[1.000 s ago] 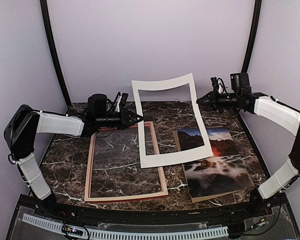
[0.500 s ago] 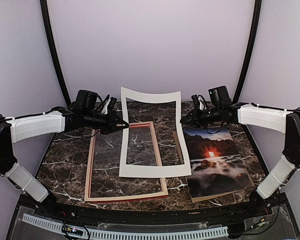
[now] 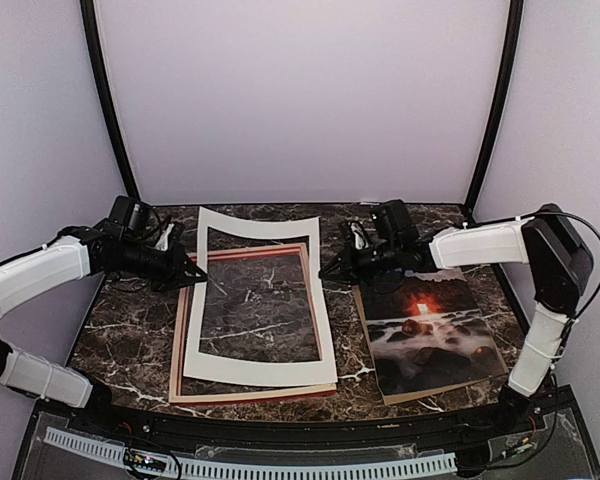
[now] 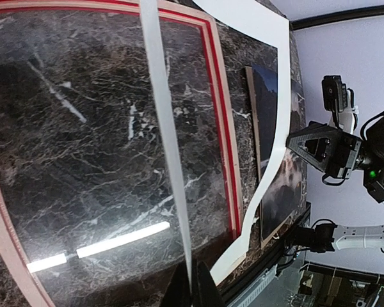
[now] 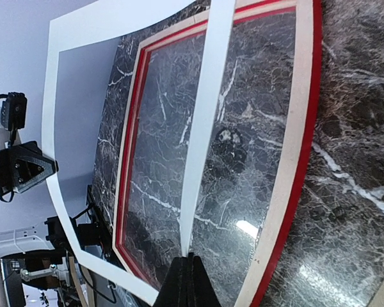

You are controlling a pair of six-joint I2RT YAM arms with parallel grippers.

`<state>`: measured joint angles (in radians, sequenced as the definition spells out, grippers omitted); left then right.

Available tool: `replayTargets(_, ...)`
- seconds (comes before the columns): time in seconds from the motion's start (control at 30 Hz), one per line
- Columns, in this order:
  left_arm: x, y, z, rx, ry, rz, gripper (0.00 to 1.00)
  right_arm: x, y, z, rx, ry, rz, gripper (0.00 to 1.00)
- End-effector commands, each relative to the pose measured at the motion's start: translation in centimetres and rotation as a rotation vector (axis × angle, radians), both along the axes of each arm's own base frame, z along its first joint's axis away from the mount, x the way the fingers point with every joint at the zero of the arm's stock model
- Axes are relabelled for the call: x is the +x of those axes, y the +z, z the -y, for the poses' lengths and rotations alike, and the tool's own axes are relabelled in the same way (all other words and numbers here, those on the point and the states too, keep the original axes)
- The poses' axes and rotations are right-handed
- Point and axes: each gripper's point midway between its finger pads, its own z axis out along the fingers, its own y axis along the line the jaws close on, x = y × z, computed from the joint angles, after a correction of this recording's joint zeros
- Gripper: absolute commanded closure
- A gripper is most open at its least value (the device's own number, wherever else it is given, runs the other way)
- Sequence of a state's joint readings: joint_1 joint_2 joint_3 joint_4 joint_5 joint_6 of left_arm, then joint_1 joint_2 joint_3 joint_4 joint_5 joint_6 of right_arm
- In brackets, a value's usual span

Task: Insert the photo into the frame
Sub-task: Place the mat board on the glass panel.

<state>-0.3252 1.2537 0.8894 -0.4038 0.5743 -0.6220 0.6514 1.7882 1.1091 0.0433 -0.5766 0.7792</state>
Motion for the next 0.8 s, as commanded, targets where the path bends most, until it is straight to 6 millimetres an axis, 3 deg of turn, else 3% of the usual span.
replayTargets(0.0, -1.5, -2.0, -2.7, 0.056, 0.017, -0.059, 0.96, 0.6, 0.7, -2.9, 0.053, 0.031, 0.025, 1.0)
replayTargets(0.13, -2.1, -4.3, -4.0, 0.101, 0.028, -0.113, 0.96, 0.8, -1.3, -4.2, 0.031, 0.055, -0.003, 1.0)
replayTargets(0.3, -1.7, -5.9, -5.0, 0.125, 0.052, -0.127, 0.96, 1.6, -3.1, -5.0, 0.007, 0.07, -0.027, 1.0)
replayTargets(0.77, -0.8, -8.8, -5.1, 0.146, 0.03, -0.166, 0.93, 2.1, -5.9, -4.4, -0.1, 0.056, -0.052, 1.0)
